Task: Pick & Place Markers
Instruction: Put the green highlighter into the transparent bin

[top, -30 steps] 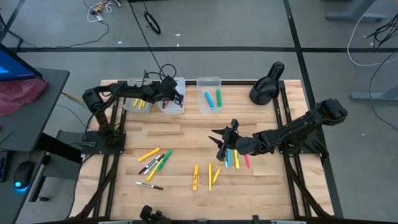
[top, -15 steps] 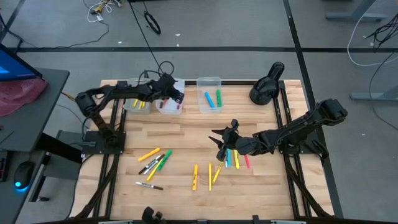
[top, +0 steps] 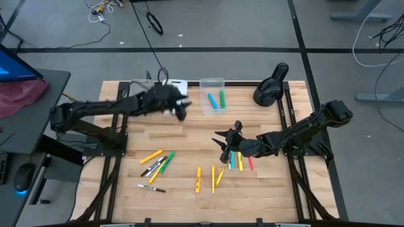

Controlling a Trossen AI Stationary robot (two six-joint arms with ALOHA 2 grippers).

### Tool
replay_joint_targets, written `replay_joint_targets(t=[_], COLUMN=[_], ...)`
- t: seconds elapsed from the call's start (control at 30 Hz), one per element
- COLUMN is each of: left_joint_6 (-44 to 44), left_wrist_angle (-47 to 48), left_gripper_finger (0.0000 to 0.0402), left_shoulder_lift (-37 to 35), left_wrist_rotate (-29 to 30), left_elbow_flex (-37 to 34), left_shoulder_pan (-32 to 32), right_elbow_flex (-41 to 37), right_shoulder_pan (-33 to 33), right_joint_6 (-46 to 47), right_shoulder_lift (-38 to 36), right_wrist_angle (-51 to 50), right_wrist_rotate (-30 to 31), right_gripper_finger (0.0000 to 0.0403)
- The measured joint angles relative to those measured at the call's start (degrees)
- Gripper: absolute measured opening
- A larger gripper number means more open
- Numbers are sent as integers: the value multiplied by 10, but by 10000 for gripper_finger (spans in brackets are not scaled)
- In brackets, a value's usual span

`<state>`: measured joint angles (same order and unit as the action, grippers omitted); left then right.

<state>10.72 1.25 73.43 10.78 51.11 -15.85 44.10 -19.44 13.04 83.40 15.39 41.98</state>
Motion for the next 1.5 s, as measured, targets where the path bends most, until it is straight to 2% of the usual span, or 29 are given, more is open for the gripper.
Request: replay_joint_targets(t=[0.13,0.3,0.43,0.53,0.63,0.73,0.8,0.93,1.1,1.2,1.5], left_joint_6=[-65,-110,-48,49,178,302,355,452,499,502,502], left_wrist_angle=[3,-1,25,82,152,215,239,281,323,334,329], left_gripper_finger=[177,177,177,177,177,177,177,185,221,229,182], left_shoulder_lift=[-30,-24,3,24,52,87,111,147,174,198,260], left_wrist_rotate=[69,221,335,377,368,300,266,252,196,153,117], left_elbow_flex=[0,0,1,1,1,1,1,0,0,0,3], left_shoulder_pan=[135,312,420,477,511,525,523,504,464,436,389], right_elbow_flex=[0,0,0,0,0,0,0,0,0,0,0], right_shoulder_pan=[-1,-1,-1,-1,-1,-1,0,-1,-1,-1,-1], right_joint_6=[0,0,0,0,0,0,0,0,0,0,5], right_shoulder_lift=[0,0,0,0,0,0,0,0,0,0,0], right_wrist_angle=[-1,-3,-7,-10,-10,-10,-10,-10,-10,-10,-10], right_wrist_rotate=[0,-8,-10,-10,-10,-10,-10,-10,-10,-10,-10], right_gripper_finger=[144,144,144,144,144,144,144,144,144,144,144])
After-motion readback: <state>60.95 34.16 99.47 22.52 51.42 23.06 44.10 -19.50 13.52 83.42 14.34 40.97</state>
